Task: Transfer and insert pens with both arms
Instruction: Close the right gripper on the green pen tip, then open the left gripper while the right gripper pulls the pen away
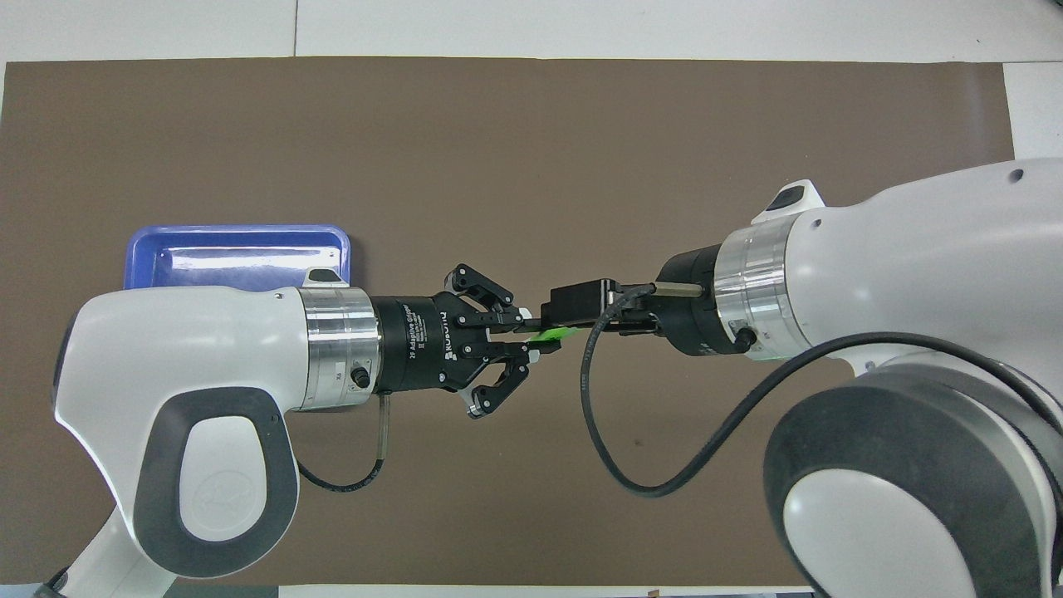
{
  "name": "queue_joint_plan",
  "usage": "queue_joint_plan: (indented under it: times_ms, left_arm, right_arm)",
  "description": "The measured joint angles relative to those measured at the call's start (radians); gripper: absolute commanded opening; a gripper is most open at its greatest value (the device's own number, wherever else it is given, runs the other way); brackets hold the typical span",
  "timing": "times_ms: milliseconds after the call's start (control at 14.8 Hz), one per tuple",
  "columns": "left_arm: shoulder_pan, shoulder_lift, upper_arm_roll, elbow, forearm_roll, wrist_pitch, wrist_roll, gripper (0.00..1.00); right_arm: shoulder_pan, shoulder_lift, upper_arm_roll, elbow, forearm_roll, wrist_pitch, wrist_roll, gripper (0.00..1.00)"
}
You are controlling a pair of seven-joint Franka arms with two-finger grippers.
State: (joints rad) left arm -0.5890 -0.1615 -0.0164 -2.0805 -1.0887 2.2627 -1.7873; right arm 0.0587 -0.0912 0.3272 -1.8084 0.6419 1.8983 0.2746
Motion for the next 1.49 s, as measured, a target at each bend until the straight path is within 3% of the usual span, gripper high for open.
queue_joint_plan:
  times_ms: [135, 406, 609, 947, 1014, 1082, 1488]
  left_arm:
    - [0.0, 0.0, 0.0, 0.0, 0.0, 0.0, 0.0, 0.0]
    - [0.0, 0.0, 0.0, -0.001, 0.0, 0.0, 0.0, 0.0]
    - [0.0, 0.0, 0.0, -0.001, 0.0, 0.0, 0.0, 0.0]
    - [-0.002, -0.001, 0.001, -0.003, -0.002, 0.007, -0.001, 0.0]
    - [-0.003, -0.001, 0.0, -0.003, -0.002, 0.008, -0.001, 0.96]
    - [-0.003, -0.001, 0.0, -0.003, -0.003, 0.009, -0.001, 1.0]
    - [-0.003, -0.015, 0.005, -0.005, -0.003, 0.009, -0.018, 1.0]
  right_arm:
    - [0.0, 0.0, 0.0, 0.0, 0.0, 0.001, 0.0, 0.62]
    - [0.0, -0.001, 0.001, 0.0, 0.0, 0.001, 0.0, 0.31]
    - [0.0, -0.001, 0.002, 0.0, 0.0, 0.002, 0.0, 0.0]
    - [0.001, -0.003, 0.006, 0.002, 0.001, 0.014, 0.0, 0.0]
    - [0.001, -0.003, 0.006, 0.002, 0.001, 0.014, 0.0, 0.0]
    - [0.001, -0.003, 0.006, 0.003, 0.0, 0.015, 0.0, 0.0]
    - [-0.01, -0.003, -0.034, 0.002, -0.118, 0.034, -0.006, 0.0]
